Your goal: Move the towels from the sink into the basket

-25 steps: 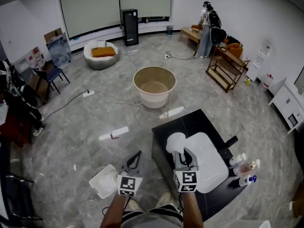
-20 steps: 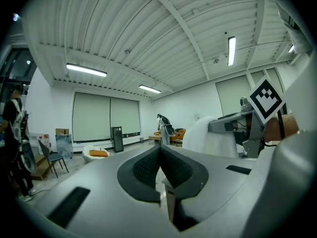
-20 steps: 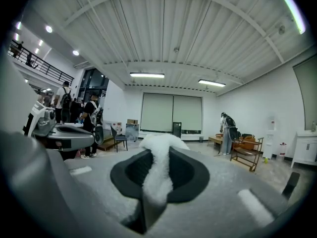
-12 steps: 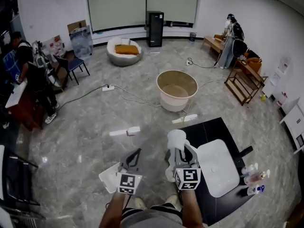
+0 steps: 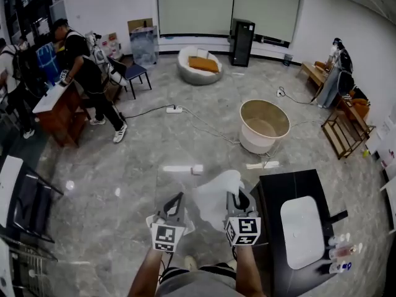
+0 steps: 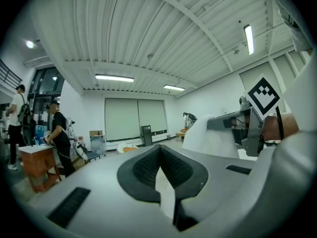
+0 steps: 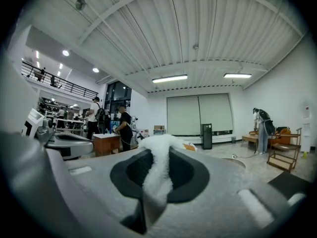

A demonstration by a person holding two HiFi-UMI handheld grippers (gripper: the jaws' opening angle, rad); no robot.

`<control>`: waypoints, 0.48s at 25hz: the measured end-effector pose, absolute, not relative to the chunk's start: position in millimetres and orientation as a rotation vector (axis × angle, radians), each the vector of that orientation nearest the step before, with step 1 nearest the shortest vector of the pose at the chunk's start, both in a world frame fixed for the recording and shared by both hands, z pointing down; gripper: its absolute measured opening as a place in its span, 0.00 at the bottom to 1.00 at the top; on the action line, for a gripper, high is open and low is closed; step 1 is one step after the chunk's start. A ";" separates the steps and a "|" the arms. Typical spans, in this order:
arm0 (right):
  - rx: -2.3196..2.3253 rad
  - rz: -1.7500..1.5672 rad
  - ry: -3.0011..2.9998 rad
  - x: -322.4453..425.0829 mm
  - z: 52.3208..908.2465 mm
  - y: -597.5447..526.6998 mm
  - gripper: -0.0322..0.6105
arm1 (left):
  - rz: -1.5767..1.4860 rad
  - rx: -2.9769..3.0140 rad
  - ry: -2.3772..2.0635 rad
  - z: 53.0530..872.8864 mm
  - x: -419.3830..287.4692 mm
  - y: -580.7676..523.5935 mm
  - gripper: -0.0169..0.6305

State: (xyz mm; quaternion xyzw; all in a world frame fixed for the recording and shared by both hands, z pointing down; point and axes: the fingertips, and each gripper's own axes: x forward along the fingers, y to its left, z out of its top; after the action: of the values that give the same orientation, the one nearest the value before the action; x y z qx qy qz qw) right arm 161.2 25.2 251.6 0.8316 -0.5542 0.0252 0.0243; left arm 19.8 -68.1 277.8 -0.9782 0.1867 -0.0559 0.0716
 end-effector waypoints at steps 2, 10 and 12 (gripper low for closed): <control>2.525 0.087 -1.798 139.0 257.3 2.2 0.13 | -0.173 -2.924 0.644 280.7 -5.9 -83.8 0.04; 2.265 0.108 -2.076 44.4 265.3 -80.5 0.13 | -0.226 -2.878 0.949 290.7 -99.2 -134.1 0.04; 2.206 0.133 -2.121 24.4 275.6 -94.1 0.13 | -0.250 -2.872 1.011 300.5 -118.8 -142.5 0.04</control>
State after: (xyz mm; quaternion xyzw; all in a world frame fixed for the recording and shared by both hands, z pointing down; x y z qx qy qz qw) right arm 24.4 -94.1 275.6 0.7197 -0.6918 0.0433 0.0391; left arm -118.8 -142.5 300.5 -0.9392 0.3306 -0.0817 0.0435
